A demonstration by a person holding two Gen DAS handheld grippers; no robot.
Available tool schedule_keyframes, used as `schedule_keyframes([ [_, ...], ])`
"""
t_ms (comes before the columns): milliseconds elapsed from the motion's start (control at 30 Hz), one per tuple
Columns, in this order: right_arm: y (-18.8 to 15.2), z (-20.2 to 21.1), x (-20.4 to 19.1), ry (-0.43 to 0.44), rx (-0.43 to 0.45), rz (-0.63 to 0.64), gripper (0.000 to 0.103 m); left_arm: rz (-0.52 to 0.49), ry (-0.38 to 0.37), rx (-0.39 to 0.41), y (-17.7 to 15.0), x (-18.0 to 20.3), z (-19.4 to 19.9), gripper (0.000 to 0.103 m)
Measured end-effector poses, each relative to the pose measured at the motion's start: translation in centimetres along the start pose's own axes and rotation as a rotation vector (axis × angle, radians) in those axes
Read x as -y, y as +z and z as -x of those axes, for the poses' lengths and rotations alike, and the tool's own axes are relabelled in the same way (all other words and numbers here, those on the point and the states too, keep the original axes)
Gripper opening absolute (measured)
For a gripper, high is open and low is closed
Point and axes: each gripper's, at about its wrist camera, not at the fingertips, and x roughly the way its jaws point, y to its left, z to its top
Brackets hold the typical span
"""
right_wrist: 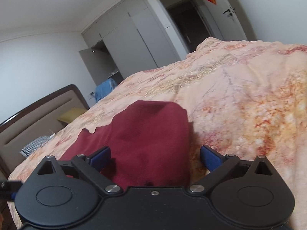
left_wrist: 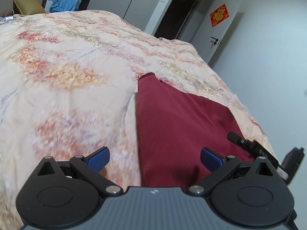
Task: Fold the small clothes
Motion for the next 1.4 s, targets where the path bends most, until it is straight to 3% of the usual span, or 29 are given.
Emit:
schedule_keyframes([
  [133, -0.1, -0.3, -0.1, 0.001, -0.009, -0.002, 0.102, -0.051, 0.071, -0.064, 0.9, 0.6, -2.3, 0.103],
  [767, -0.1, -0.6, 0.3, 0.004, -0.015, -0.022, 0.103, -0.062, -0.017, -0.104, 1.3, -0.4, -5.2, 0.103],
  [1267, -0.1, -0.6, 0.5, 0.008, -0.013, -0.027, 0.103, -0.045, -0.059, -0.081, 1.0, -1.2, -4.9, 0.103],
  [1400, -0.1, -0.1, 1.3, 0.056, 0.013, -0.080, 0.103, 0.000, -0.095, -0.057, 0.7, -2.5, -4.7, 0.100],
])
